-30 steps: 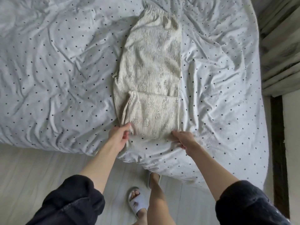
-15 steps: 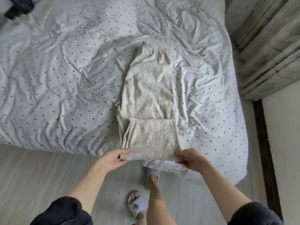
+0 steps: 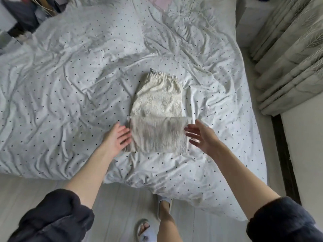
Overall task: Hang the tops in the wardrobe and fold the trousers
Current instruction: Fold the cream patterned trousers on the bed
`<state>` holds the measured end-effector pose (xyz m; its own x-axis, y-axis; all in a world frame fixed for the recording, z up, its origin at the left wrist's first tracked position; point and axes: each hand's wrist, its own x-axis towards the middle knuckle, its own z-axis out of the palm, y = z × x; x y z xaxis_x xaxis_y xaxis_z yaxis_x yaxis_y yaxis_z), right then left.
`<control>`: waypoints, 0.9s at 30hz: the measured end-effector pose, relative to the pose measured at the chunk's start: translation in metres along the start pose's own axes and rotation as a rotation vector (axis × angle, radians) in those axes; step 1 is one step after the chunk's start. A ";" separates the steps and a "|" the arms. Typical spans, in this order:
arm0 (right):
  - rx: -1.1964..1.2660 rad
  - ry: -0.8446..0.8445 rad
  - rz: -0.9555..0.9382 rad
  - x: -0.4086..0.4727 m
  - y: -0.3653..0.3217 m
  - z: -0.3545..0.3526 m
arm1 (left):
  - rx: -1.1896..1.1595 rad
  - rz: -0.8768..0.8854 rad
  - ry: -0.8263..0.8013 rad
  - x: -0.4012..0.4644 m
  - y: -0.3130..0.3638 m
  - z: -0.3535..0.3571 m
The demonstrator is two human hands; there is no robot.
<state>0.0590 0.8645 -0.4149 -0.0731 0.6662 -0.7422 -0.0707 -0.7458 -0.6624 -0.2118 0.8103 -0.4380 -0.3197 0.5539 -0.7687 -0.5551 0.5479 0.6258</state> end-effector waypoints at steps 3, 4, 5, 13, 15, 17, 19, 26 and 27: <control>-0.120 0.128 0.010 0.040 0.008 -0.002 | 0.134 -0.007 0.219 0.032 -0.012 0.002; -0.172 0.159 0.033 0.049 0.018 -0.005 | 0.191 -0.059 0.230 0.035 -0.022 0.000; -0.224 0.173 0.063 0.061 0.028 -0.008 | 0.237 -0.130 0.211 0.042 -0.032 0.000; -0.452 0.035 0.184 0.109 0.061 -0.006 | 0.220 -0.229 0.057 0.081 -0.060 0.001; -0.486 0.042 0.198 0.115 0.059 -0.004 | 0.133 -0.246 0.038 0.085 -0.058 0.001; -0.463 0.078 0.214 0.116 0.058 -0.004 | 0.098 -0.262 0.040 0.084 -0.057 0.002; -0.460 0.096 0.246 0.112 0.054 -0.004 | 0.104 -0.273 0.070 0.079 -0.056 0.004; -0.381 -0.033 0.576 0.074 0.020 -0.021 | 0.138 -0.413 0.074 0.042 -0.020 0.001; -0.376 -0.047 0.608 0.073 0.012 -0.021 | 0.152 -0.400 0.063 0.040 -0.009 0.003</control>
<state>0.0738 0.9042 -0.4786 -0.0342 0.1255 -0.9915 0.3434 -0.9302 -0.1296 -0.2170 0.8293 -0.4743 -0.1511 0.2418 -0.9585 -0.5270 0.8006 0.2851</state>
